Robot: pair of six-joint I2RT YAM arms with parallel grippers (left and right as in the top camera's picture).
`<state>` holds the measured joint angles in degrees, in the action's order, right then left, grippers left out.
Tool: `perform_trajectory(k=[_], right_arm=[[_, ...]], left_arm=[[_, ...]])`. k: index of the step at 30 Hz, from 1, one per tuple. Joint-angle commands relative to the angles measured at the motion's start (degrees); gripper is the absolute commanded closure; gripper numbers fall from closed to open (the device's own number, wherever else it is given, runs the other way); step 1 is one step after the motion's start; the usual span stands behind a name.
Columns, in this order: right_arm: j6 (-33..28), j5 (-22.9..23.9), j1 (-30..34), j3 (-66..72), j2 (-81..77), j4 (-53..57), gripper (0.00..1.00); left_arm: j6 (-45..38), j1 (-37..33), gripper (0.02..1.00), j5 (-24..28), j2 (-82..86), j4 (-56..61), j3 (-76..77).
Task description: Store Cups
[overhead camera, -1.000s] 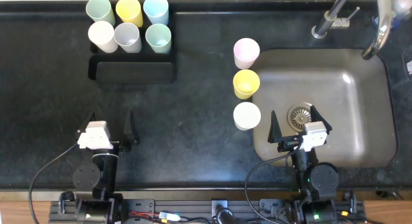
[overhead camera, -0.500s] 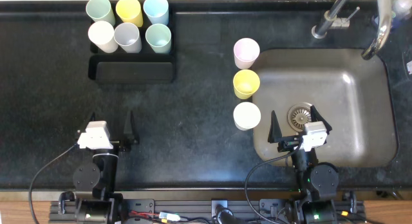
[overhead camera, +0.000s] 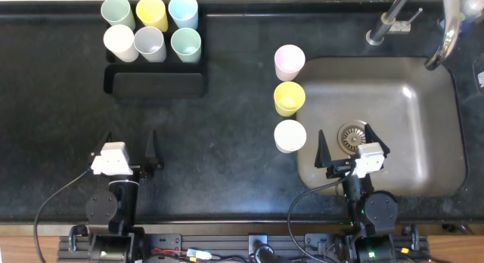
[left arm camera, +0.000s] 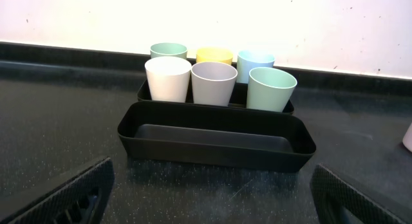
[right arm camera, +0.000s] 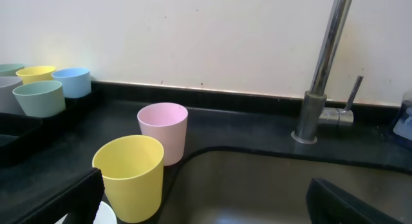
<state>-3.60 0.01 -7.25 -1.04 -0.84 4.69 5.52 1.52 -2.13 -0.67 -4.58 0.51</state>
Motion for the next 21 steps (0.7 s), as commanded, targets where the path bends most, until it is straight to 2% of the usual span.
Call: perform_trajectory(k=[1, 21], right_arm=[[0.4, 0.0, 0.3, 0.8, 0.6, -0.3, 0.003], [0.4, 0.0, 0.3, 0.8, 0.6, -0.3, 0.003]], left_arm=[[-1.2, 0.3, 0.018, -0.3, 0.5, -0.1, -0.1], [-0.9, 0.5, 0.018, -0.8, 0.5, 0.2, 0.0]])
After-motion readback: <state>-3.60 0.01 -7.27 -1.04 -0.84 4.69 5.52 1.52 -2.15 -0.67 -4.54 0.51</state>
